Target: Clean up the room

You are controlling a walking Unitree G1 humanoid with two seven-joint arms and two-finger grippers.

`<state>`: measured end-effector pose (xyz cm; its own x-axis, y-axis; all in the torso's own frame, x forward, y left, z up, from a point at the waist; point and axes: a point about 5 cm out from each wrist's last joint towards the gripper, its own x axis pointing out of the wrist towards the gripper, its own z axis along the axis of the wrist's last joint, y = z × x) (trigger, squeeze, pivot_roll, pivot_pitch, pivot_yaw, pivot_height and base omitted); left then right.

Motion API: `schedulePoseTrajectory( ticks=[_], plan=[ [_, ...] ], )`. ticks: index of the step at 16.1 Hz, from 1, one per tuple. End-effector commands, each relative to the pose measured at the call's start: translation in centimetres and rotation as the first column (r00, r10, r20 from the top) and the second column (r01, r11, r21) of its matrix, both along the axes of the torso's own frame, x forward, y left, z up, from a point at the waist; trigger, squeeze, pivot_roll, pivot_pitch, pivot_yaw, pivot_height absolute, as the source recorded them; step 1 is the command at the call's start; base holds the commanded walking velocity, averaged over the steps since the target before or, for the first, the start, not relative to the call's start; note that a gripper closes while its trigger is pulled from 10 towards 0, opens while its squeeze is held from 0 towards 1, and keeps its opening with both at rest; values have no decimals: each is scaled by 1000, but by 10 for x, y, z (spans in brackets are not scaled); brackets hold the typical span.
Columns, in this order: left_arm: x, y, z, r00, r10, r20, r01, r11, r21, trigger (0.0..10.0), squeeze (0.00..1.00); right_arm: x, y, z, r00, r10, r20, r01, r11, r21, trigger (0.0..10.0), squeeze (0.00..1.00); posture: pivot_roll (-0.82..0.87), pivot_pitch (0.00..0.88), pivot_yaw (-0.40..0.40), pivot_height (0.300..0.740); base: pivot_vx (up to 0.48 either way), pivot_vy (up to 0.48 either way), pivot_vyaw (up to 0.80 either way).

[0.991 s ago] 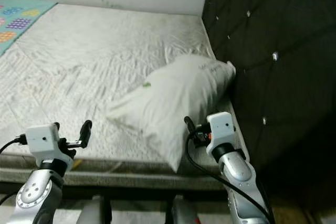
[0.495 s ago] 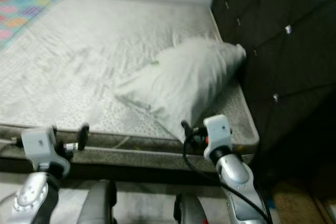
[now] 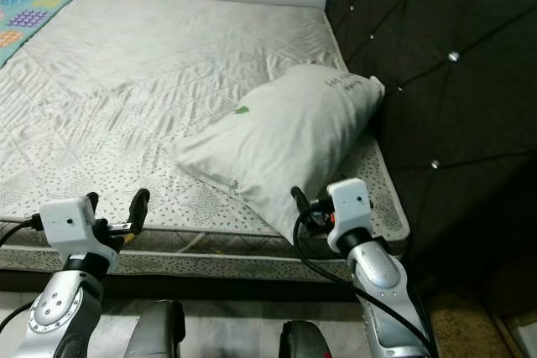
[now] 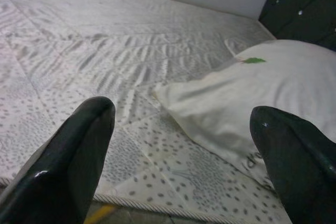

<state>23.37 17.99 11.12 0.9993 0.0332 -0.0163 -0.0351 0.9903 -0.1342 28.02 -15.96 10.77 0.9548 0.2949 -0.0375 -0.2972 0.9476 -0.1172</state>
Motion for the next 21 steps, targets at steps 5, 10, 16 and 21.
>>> schedulePoseTrajectory(
  ticks=[5,10,16,21],
  plan=[
    [1,-2,3,1000,-15,10,15,1000,2,10000,0,0,-7,-1,1000,-20,1,20,1000,-17,10000,0,-50,93,-58,616,358,0,0],
    [3,0,0,1000,2,-13,-2,1000,15,10000,0,2,-6,-1,1000,-20,1,20,1000,-14,10000,0,-52,98,-54,616,148,0,0],
    [4,0,0,1000,9,-19,-9,1000,14,10000,0,1,-6,-2,1000,-9,-8,9,1000,-11,10000,0,-54,102,-55,571,0,0,0],
    [4,7,1,997,71,-18,-70,997,31,10000,0,0,9,-9,985,154,-72,-156,987,-23,10000,0,-49,113,-60,561,0,0,0]
  ],
)
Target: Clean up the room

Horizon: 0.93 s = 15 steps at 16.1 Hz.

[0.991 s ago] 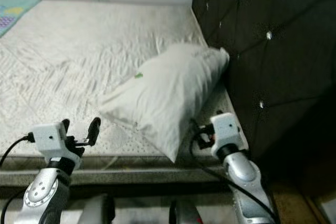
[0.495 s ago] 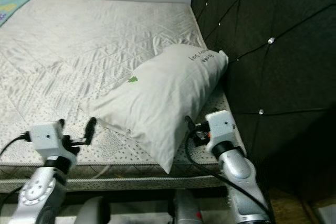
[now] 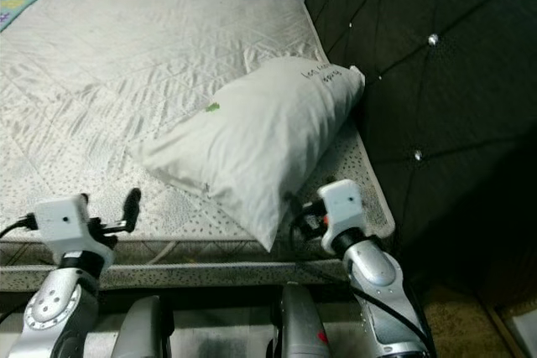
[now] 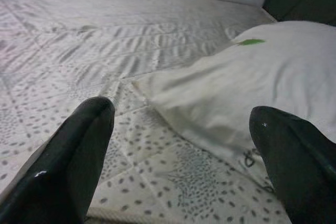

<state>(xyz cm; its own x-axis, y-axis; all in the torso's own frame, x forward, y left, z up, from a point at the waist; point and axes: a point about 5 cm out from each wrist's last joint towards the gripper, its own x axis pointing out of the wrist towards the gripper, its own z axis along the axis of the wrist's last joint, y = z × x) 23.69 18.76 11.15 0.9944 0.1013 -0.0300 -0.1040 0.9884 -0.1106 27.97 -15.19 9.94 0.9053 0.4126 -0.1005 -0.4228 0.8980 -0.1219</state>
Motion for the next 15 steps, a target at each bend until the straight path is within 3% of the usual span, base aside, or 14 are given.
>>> schedulePoseTrajectory(
  ticks=[1,3,5,8,15],
  plan=[
    [0,-1,1,1000,3,-3,-3,1000,8,10000,0,0,5,0,997,72,-24,-73,997,-2,10000,0,-47,112,-59,561,0,0,0],
    [1,-1,1,1000,-4,-3,4,1000,14,10000,0,-1,20,-2,975,199,-94,-197,980,30,10000,0,-43,105,-55,561,0,0,0],
    [-1,-8,3,998,-59,-6,59,997,43,10000,0,3,33,0,963,240,-126,-237,971,36,10000,0,-29,100,-52,561,0,0,0],
    [-9,-13,5,992,-122,-6,122,988,98,10000,0,21,53,1,969,168,-182,-152,984,97,10000,0,14,93,-56,561,0,0,0],
    [-41,5,1,998,-17,-57,24,992,128,10000,0,39,93,-6,961,84,-262,-62,994,92,10000,0,110,122,-99,561,0,0,0]
  ],
)
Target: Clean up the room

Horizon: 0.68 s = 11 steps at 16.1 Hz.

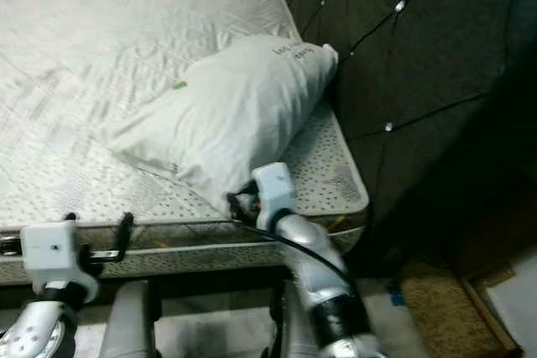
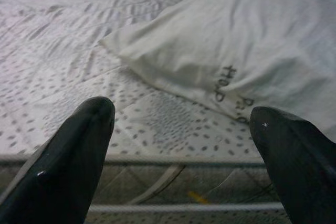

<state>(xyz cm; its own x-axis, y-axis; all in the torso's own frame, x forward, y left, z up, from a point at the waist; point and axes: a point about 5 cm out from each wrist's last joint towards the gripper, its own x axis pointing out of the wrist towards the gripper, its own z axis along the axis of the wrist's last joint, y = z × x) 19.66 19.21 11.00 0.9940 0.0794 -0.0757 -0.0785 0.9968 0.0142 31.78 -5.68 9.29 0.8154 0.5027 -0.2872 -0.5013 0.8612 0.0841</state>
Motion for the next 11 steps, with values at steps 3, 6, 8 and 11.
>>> schedulePoseTrajectory(
  ticks=[3,6,8,11],
  plan=[
    [-7,1,6,1000,9,-2,-9,1000,15,10000,0,11,10,0,995,-77,-58,78,997,16,10000,0,142,138,-91,561,0,0,0],
    [-8,4,8,1000,7,-7,-7,1000,24,10000,0,14,16,2,991,-100,-93,105,993,46,10000,0,149,138,-77,561,0,0,0],
    [-7,5,8,1000,6,-8,-6,1000,25,10000,0,16,18,2,988,-119,-100,125,990,58,10000,0,149,136,-70,561,0,0,0],
    [-1,2,10,1000,-14,-7,14,1000,25,10000,0,19,37,7,972,-190,-135,204,974,100,10000,0,148,126,-56,561,0,0,0]
  ],
)
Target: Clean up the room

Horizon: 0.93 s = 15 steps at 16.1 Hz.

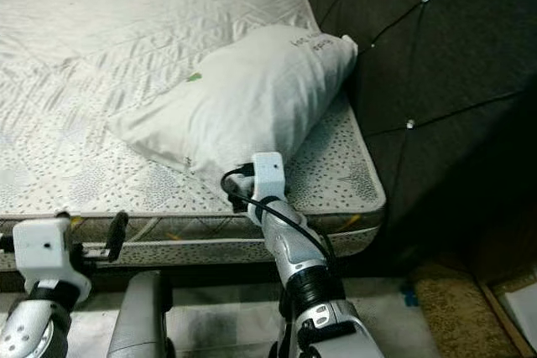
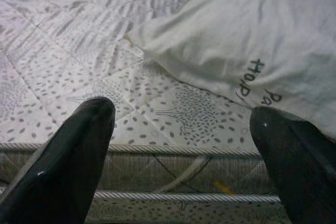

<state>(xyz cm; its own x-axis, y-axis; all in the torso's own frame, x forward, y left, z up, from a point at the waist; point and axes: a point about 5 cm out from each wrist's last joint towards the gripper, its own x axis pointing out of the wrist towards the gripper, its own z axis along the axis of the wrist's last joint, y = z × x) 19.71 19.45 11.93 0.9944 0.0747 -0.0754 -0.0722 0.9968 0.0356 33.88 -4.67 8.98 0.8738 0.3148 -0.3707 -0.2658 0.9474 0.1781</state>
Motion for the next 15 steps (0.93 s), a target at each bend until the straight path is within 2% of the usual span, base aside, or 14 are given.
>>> schedulePoseTrajectory(
  ticks=[1,4,8,9,10,11,15],
  plan=[
    [0,0,1,1000,-9,-5,9,1000,3,10000,0,-1,33,13,1000,17,12,-18,998,65,10000,0,148,122,-55,561,0,0,0],
    [1,0,2,1000,-5,1,5,1000,6,10000,0,0,48,20,999,-14,43,11,998,60,10000,0,153,118,-59,561,0,0,0],
    [-2,0,4,1000,13,12,-13,1000,8,10000,0,9,56,27,996,-58,68,52,995,88,10000,0,166,117,-69,561,0,0,0],
    [-2,0,4,1000,14,13,-15,1000,8,10000,0,11,58,30,996,-57,67,51,994,93,8745,0,171,119,-73,561,0,0,0],
    [-2,0,5,1000,16,15,-16,1000,7,10000,0,12,62,33,996,-62,66,54,992,111,3333,0,171,119,-73,561,0,0,0],
    [-2,-1,5,1000,17,17,-18,1000,6,10000,0,12,67,37,996,-63,65,52,986,157,0,0,172,119,-76,561,0,0,0],
    [0,-3,6,1000,5,21,-5,1000,-5,10000,0,14,73,41,995,-76,58,65,982,179,0,0,169,118,-75,561,0,0,0]
  ],
)
